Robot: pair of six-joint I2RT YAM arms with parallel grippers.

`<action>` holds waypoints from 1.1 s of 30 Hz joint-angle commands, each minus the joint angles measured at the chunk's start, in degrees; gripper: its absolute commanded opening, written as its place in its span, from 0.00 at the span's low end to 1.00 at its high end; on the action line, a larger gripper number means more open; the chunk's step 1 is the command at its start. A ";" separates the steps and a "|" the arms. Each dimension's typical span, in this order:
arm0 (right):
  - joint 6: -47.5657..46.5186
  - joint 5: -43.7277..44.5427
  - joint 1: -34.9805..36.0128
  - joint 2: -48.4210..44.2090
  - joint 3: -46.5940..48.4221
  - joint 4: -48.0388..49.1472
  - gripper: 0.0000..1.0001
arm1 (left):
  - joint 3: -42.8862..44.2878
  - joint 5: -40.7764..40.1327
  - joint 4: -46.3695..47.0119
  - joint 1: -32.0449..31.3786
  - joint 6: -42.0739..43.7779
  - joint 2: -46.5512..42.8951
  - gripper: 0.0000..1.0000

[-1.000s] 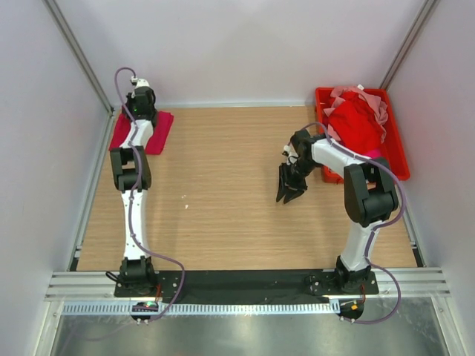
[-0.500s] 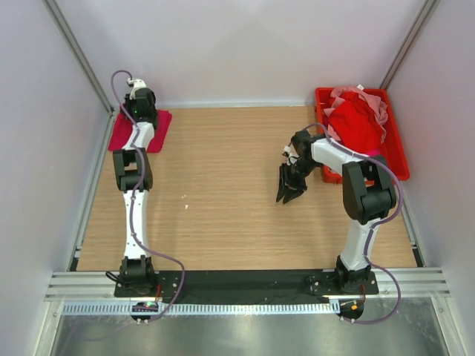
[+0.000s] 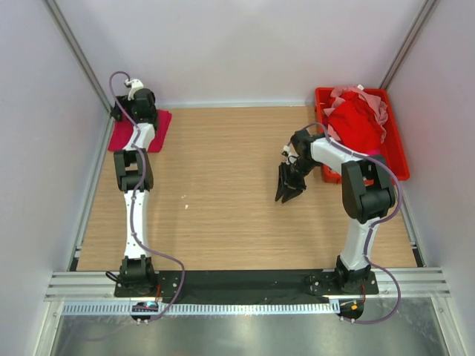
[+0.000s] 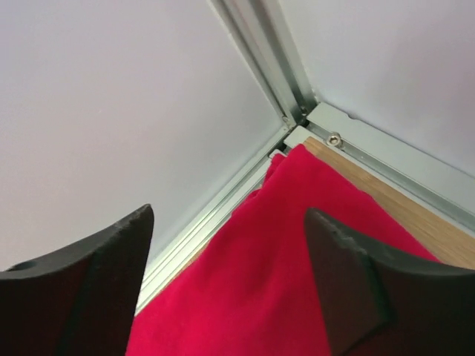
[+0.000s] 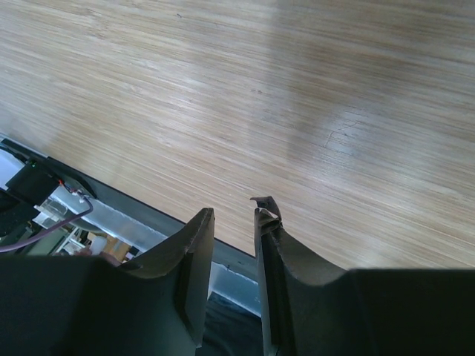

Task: Fold and stack the t-shirts
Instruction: Neatly place the folded tshirt to the corner

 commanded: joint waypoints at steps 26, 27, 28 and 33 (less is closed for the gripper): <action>10.35 4.09 -0.28 -39.97 -25.10 12.87 0.40 | -59.32 14.24 -18.63 -33.61 -29.67 -66.95 1.00; 11.58 4.36 -0.19 -43.38 -26.42 13.93 0.41 | -65.09 15.29 -19.59 -34.93 -31.60 -69.67 1.00; 12.46 4.80 -0.28 -44.98 -29.13 14.89 0.41 | -67.76 17.39 -20.39 -37.21 -34.58 -74.39 1.00; 19.39 9.45 -0.28 -54.21 -37.93 24.29 0.56 | -84.81 24.44 -21.36 -45.21 -49.69 -88.92 1.00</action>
